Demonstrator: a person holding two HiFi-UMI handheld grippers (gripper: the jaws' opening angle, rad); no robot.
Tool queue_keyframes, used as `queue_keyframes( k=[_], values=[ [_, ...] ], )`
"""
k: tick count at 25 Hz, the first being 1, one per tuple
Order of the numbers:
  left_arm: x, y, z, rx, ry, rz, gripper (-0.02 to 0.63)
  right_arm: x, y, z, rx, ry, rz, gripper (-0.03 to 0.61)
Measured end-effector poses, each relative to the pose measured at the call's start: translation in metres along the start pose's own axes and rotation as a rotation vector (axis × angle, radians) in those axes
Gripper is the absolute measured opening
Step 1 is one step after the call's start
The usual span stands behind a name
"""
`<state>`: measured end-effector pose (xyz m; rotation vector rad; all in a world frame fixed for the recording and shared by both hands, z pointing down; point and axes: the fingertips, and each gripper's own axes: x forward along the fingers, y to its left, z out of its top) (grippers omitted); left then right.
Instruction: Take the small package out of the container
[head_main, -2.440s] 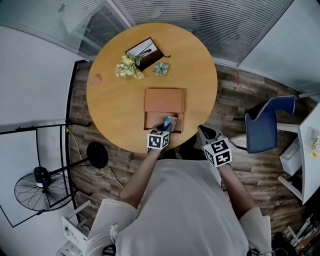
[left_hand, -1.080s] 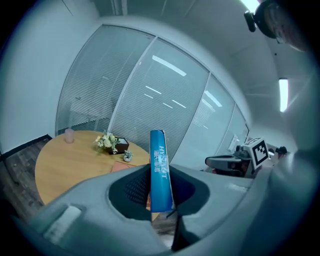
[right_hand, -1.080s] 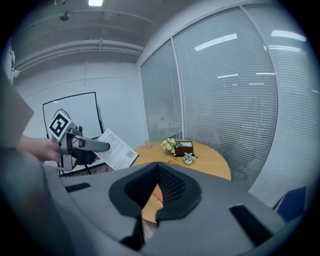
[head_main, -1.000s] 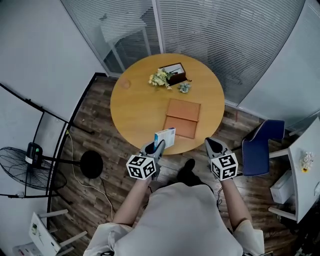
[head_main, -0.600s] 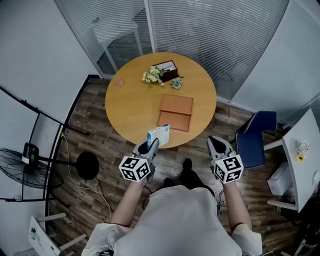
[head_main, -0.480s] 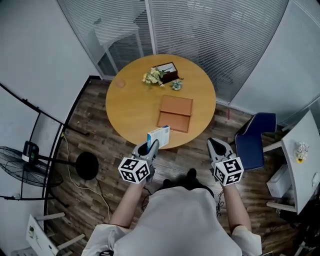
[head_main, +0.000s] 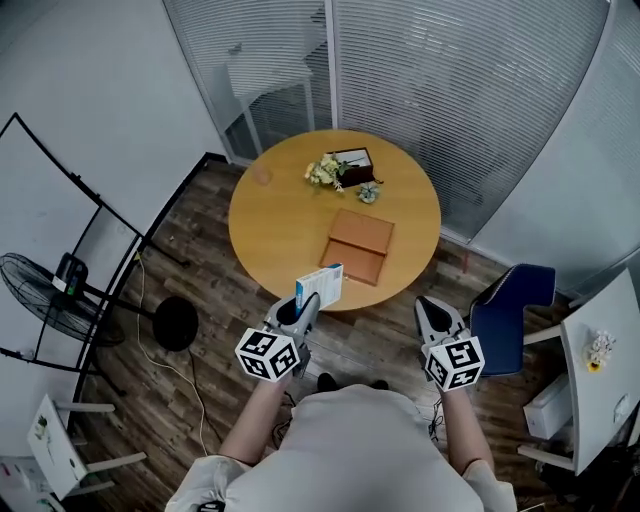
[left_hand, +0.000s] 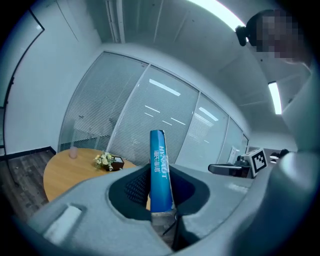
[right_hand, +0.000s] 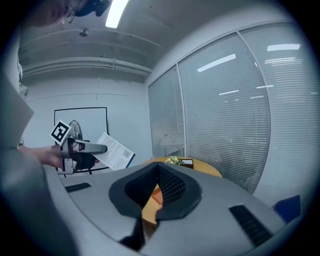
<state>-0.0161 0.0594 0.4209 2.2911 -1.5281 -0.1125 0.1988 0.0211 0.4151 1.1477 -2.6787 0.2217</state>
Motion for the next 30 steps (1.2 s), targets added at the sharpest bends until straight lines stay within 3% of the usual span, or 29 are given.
queue_keyframes(
  k=[9, 30],
  values=[
    [-0.001, -0.016, 0.003, -0.004, -0.030, 0.050, 0.075, -0.012, -0.018, 0.022, -0.059, -0.059, 0.025, 0.003],
    [0.001, -0.025, -0.003, -0.019, -0.030, 0.078, 0.075, -0.013, -0.023, 0.033, -0.071, -0.084, 0.060, 0.003]
  ],
)
